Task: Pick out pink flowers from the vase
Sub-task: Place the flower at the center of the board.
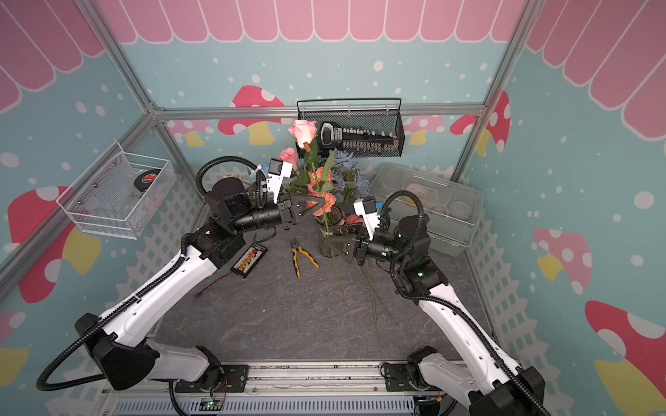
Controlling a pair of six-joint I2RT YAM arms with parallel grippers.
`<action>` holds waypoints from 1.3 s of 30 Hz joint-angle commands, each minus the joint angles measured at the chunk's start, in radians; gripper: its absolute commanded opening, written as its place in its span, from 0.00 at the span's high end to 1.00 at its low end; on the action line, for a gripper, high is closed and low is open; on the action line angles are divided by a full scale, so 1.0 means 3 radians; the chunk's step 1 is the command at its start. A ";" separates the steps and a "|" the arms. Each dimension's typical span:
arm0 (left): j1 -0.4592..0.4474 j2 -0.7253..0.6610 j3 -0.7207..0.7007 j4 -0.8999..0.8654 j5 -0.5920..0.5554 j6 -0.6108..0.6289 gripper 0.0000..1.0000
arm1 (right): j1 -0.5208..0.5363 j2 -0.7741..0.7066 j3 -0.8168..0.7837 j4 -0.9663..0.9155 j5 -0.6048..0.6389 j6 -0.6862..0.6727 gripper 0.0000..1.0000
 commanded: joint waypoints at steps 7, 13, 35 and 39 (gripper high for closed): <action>-0.0017 0.0023 -0.0032 0.0099 0.0050 -0.0058 1.00 | 0.0120 0.0045 0.0210 -0.0317 0.0086 -0.0224 0.75; -0.0017 0.0021 -0.0053 0.0132 0.0049 -0.0053 1.00 | 0.0133 0.0053 0.0209 -0.0381 0.0164 -0.0255 0.90; -0.0057 -0.0499 -0.0466 -0.0060 -0.1034 0.0281 0.01 | 0.0134 -0.0385 0.0654 -0.1770 0.2718 -0.0914 1.00; -0.0092 -0.0701 -0.0822 0.0399 -0.1141 0.0315 0.01 | 0.0128 -0.0163 0.0699 -0.2074 0.3202 -0.0928 1.00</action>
